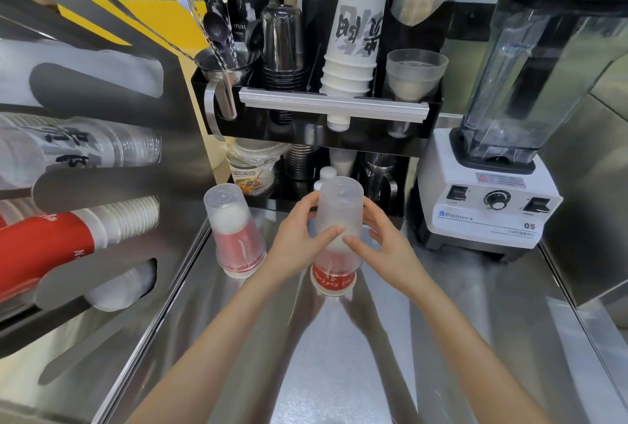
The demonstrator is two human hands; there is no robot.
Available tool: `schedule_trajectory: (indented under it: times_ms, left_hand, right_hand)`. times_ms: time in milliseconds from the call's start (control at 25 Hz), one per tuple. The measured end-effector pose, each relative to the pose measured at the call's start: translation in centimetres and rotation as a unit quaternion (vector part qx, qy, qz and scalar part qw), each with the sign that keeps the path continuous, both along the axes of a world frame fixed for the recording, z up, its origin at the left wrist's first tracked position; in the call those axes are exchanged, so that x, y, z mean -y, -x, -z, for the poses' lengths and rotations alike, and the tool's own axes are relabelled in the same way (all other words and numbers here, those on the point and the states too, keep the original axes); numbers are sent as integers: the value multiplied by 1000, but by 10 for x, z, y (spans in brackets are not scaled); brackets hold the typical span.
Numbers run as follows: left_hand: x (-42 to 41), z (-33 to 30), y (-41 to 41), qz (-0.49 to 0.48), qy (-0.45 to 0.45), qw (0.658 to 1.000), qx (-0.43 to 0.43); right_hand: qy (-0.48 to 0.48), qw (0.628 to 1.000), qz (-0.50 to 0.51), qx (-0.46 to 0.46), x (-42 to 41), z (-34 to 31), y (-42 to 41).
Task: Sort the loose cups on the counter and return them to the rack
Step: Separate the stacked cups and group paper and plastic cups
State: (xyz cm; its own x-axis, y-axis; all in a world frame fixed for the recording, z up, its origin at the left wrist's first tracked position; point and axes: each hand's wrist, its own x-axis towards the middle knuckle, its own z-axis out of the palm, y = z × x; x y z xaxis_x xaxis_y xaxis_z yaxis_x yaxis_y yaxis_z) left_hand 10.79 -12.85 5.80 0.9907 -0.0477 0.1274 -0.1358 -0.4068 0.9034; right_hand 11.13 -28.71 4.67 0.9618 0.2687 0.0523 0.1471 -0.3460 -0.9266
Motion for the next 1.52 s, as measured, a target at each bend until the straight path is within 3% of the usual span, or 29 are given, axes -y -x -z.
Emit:
schedule_trajectory:
  times_ms: [200,400,800,1160,1360,1520]
  left_hand:
    - [-2,-10,0,-8,5,1000,6]
    - [1,-15,4,-7,5,1000,4]
    - [1,-30,7,-13,56,998,28]
    - [-26,-51,35,-52,80,993,71]
    - [-51,-42,66,-79,75,992,71]
    - [-69,-17,88,-95,82,992,30]
  right_hand:
    - [-40,992,51,-106,3,22,1]
    - [-174,941,174,-233,-6,38,6]
    - [-173,966,127,-140,-2,13,6]
    - [-111,990,81,-38,-23,-10,15]
    - [-80,995,4,-66,-42,-2,30]
    - [5,995,-55,-88,-62,14,44]
